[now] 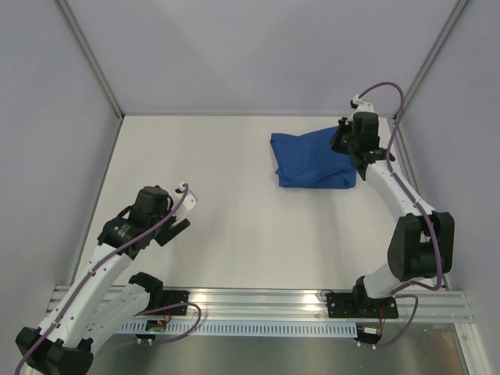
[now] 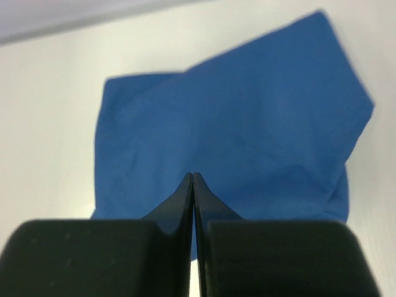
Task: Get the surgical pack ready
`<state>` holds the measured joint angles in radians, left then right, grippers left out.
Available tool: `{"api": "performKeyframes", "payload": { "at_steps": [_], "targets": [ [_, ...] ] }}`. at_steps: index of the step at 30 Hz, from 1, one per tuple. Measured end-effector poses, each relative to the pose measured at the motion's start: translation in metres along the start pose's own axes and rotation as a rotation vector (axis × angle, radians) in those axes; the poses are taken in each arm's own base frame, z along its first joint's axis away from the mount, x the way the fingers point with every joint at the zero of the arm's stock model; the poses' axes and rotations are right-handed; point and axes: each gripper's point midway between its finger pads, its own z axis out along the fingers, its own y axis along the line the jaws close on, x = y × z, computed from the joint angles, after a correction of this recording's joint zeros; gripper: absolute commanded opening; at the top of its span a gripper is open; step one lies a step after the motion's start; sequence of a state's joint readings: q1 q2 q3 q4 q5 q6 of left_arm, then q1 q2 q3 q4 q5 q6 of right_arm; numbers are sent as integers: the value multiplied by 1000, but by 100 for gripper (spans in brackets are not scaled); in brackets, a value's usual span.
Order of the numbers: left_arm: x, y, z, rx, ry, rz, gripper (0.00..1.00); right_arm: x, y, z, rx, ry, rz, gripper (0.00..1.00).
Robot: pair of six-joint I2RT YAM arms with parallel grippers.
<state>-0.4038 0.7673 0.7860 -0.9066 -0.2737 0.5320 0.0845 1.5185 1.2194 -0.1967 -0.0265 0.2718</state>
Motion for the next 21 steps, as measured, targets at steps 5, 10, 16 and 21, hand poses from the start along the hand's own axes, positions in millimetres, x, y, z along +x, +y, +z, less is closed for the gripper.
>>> {"api": "performKeyframes", "payload": {
  "at_steps": [5, 10, 16, 21],
  "targets": [
    [7, -3, 3, -11, -2, -20, 98, 91, -14, 19, 15, 180, 29, 0],
    [10, -7, 6, -6, 5, -23, 98, 196, -43, 13, 76, 435, 83, 1],
    [12, -9, 8, -12, -1, -43, 99, 162, -31, -7, 53, 353, 79, 10],
    [32, -24, 18, 0, 45, -64, 99, 99, -15, -46, 19, 173, 78, 82]
  ]
}}
